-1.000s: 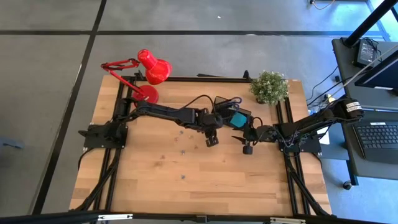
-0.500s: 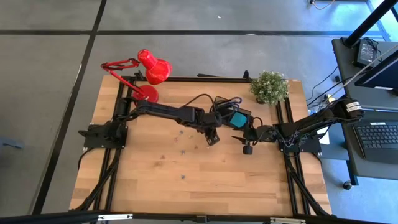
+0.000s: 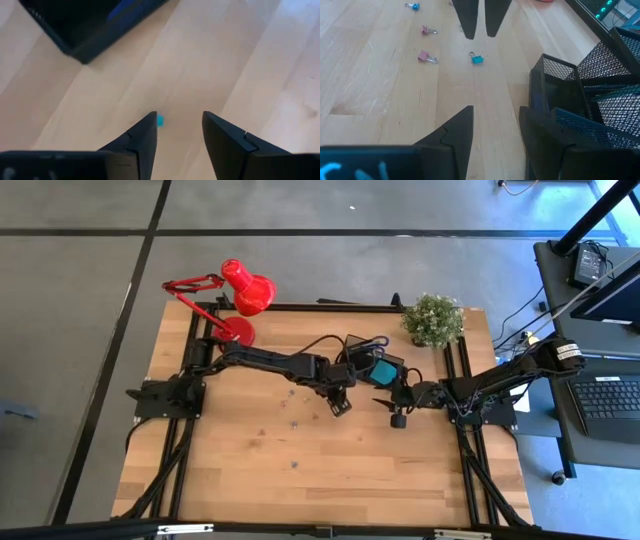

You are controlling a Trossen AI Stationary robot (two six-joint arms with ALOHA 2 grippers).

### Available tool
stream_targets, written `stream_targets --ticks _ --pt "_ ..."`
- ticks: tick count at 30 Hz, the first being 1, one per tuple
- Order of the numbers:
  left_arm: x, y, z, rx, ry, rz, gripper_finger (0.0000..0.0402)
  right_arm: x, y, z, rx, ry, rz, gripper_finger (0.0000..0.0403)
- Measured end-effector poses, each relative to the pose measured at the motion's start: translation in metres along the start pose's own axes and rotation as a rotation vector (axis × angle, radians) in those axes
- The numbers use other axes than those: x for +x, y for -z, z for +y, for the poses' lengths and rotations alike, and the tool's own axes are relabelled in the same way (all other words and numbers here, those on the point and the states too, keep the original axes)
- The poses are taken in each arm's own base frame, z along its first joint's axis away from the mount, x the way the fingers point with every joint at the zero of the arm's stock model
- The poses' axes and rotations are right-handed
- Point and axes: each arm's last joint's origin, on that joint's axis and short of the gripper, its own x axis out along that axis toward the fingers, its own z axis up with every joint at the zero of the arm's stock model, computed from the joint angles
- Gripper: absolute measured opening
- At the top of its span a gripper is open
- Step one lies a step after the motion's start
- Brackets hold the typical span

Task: Pick and place office supplies into organizer
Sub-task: Put the blue binder clip into the black desk organizer

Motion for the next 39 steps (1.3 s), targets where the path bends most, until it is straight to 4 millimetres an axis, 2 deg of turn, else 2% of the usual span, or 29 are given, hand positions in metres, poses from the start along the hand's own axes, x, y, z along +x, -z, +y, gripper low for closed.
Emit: stream_targets --ticks 14,23,39 --pt "0.001 0.001 0.001 0.013 -0.05 -0.013 0.0145 0.0 0.0 0.0 -0.001 0.0 -0.001 0.0162" --pt "0.023 0.008 0.001 0.041 -0.071 0.036 0.0145 0.0 0.0 0.0 -0.001 0.0 0.0 0.0162" --pt "0.036 0.014 0.003 0.048 -0.102 0.074 0.0145 0.0 0.0 0.0 0.0 0.0 0.0 0.0162"
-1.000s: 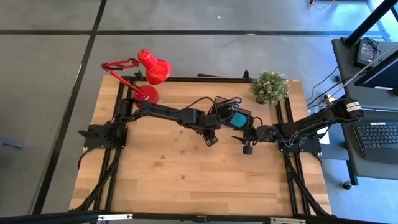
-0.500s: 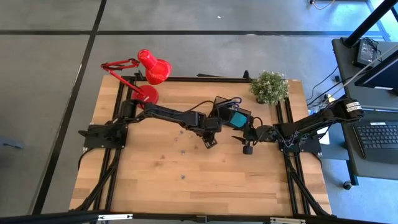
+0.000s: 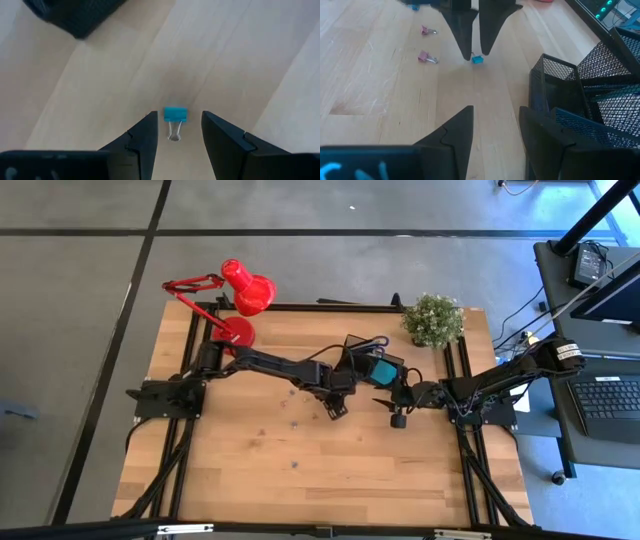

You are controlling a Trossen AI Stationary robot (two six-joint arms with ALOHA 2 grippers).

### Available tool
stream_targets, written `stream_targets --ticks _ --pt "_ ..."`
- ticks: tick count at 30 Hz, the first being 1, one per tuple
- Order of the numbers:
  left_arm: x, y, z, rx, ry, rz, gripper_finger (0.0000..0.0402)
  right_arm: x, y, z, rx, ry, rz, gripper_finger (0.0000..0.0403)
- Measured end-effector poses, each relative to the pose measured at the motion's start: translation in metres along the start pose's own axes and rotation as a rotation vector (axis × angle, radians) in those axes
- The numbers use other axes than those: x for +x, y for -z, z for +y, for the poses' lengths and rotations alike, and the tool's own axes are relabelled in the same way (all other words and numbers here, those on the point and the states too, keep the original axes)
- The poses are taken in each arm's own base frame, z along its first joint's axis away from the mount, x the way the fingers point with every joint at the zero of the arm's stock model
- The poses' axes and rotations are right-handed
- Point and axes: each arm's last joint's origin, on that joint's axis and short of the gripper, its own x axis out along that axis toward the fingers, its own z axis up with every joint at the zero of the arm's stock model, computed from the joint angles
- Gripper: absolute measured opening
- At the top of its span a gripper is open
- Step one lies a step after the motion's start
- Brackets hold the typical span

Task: Pick and place office supplies into organizer
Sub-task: Put the blue binder clip into the black desk organizer

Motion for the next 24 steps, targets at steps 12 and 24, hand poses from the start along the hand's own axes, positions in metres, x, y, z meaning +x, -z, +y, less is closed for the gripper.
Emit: stream_targets --ticks 12,24 --pt "0.017 0.004 -0.001 0.054 -0.044 0.02 0.0145 0.0 0.0 0.0 0.0 -0.001 0.0 0.0162" --pt "0.019 0.004 -0.001 0.076 -0.045 0.015 0.0103 0.0 0.0 0.0 -0.002 0.0 0.0 0.0162"
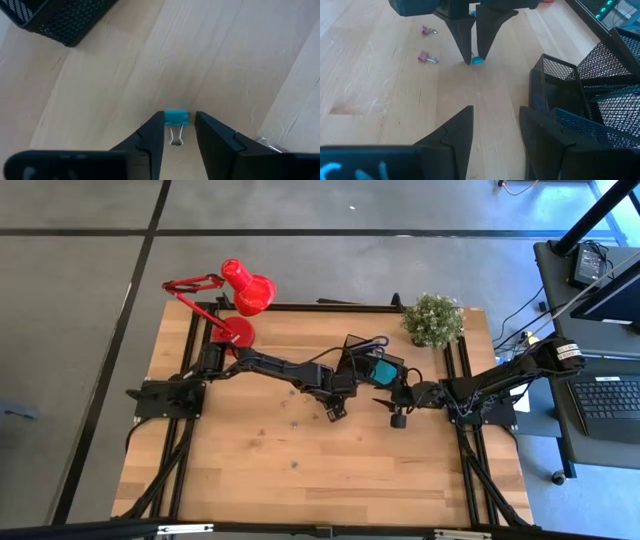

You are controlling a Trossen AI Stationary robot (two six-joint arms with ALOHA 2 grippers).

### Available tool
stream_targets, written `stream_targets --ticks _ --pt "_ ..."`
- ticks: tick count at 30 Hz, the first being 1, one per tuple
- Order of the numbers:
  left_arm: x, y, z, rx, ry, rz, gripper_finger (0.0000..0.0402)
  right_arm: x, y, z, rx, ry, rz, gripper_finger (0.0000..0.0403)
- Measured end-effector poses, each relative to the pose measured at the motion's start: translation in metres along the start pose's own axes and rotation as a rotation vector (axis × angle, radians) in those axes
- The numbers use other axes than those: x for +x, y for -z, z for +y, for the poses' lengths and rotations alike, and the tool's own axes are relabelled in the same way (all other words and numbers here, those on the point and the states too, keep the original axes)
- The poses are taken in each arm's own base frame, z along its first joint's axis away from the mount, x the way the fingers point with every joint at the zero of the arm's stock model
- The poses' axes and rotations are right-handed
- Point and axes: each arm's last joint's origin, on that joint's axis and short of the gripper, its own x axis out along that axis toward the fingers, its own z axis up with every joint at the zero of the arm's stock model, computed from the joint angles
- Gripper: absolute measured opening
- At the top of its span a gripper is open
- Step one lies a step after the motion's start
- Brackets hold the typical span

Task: Pick and place office supplies into organizer
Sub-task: Put the blue binder clip into the black desk organizer

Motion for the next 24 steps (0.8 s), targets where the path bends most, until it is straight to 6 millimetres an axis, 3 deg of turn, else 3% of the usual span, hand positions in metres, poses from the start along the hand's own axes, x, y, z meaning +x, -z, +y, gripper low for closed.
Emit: stream_targets --ticks 10,24 --pt "0.0 0.0 0.0 0.0 0.007 0.006 0.0058 0.0 0.0 0.0 -0.001 0.0 0.0 0.0162" --pt "-0.005 -0.001 0.001 0.031 0.03 0.008 0.0057 -0.012 -0.014 -0.006 0.061 0.007 -0.1 0.0162"
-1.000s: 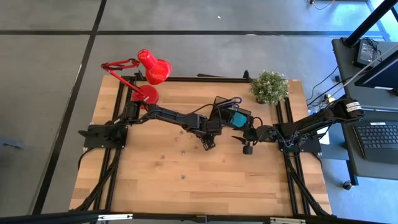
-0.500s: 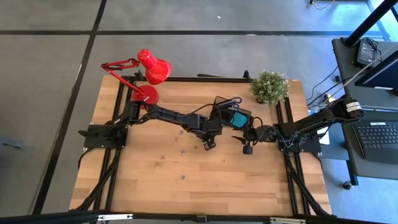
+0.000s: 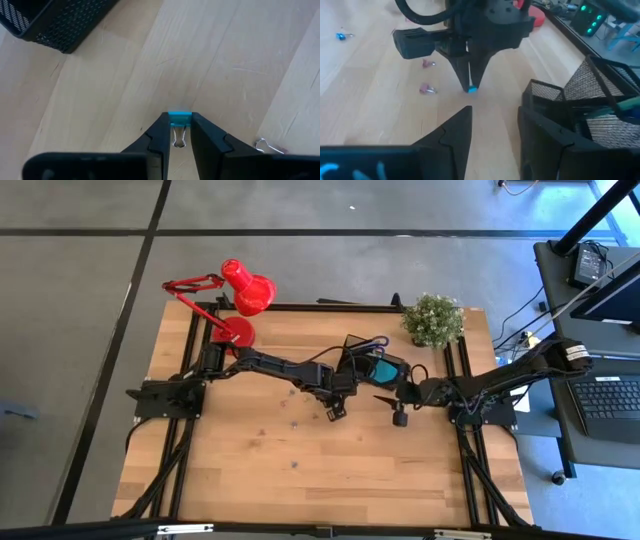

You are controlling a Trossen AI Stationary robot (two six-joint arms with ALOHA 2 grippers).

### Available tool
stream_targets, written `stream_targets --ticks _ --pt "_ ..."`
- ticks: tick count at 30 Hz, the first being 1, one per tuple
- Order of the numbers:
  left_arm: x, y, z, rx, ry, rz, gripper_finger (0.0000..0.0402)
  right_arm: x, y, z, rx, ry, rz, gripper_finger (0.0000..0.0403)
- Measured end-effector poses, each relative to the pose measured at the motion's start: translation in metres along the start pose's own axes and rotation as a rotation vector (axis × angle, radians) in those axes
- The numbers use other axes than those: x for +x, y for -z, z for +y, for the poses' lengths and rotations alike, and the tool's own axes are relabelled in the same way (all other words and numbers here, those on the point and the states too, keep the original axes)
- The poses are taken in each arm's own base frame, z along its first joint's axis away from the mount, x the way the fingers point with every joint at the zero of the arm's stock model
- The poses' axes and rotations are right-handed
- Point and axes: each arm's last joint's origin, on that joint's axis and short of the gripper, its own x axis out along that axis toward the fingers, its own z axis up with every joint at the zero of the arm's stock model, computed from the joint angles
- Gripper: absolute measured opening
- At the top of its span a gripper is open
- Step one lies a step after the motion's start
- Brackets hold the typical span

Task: Pick and place office supplies into organizer
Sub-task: Put the blue binder clip into the black desk organizer

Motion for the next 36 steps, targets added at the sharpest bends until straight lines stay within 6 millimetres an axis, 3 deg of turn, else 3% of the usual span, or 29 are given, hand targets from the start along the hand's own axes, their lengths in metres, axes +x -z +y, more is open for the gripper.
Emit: stream_targets --ticks 15,22,32,36 --pt "-0.006 -0.002 0.0 -0.002 0.013 -0.023 0.0056 -0.036 0.001 -0.012 0.031 -0.014 0.056 0.0162" --pt "-0.009 -0.005 -0.001 0.031 0.018 -0.023 0.0056 -0.046 -0.003 -0.011 0.036 -0.045 0.005 0.0162" --pt "-0.045 -0.042 -0.008 0.133 0.064 -0.181 0.0056 -0.048 -0.003 -0.011 0.051 -0.048 -0.003 0.0162" --pt "-0.047 -0.049 0.0 0.15 -0.012 -0.229 0.0056 -0.048 -0.001 -0.011 0.058 -0.048 0.016 0.0162"
